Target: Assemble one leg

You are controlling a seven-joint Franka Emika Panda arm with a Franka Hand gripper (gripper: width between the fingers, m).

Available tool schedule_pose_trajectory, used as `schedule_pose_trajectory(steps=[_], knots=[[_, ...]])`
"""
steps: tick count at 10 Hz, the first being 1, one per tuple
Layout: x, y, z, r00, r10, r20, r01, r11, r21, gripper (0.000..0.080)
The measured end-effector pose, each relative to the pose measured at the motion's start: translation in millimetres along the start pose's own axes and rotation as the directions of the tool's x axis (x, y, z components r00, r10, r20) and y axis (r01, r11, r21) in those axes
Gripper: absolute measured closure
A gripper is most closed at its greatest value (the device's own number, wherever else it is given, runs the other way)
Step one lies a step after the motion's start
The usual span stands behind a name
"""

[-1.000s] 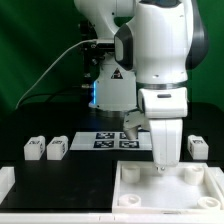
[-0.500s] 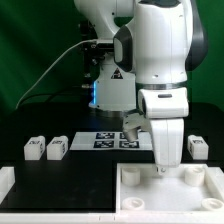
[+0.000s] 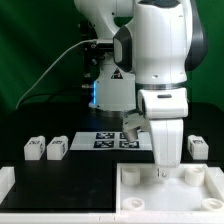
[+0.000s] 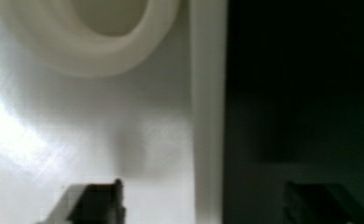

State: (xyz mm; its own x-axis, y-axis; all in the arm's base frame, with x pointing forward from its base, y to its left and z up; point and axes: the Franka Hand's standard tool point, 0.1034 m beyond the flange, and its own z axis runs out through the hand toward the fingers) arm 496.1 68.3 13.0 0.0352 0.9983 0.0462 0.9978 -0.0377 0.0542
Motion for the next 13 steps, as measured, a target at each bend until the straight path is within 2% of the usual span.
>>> schedule_pose_trajectory(steps=[1,2,10,12,13], knots=[[-0.1,0.0,0.0,1.0,0.0,0.0,0.0,1.0,0.0,0.0257],[-0.1,0.0,0.1,1.0,0.0,0.0,0.0,1.0,0.0,0.0171],[0.8,0.2,-1.8,0.999,0.042,0.0,-0.042,0.999,-0.003,0.0151],[4.7,-3.4,-20.3,0.994,0.105,0.002,-0.105,0.994,-0.023,0.0151],[6.8,-5.3,-26.7,0.968,0.252,-0.006,-0.252,0.967,-0.028,0.0151]])
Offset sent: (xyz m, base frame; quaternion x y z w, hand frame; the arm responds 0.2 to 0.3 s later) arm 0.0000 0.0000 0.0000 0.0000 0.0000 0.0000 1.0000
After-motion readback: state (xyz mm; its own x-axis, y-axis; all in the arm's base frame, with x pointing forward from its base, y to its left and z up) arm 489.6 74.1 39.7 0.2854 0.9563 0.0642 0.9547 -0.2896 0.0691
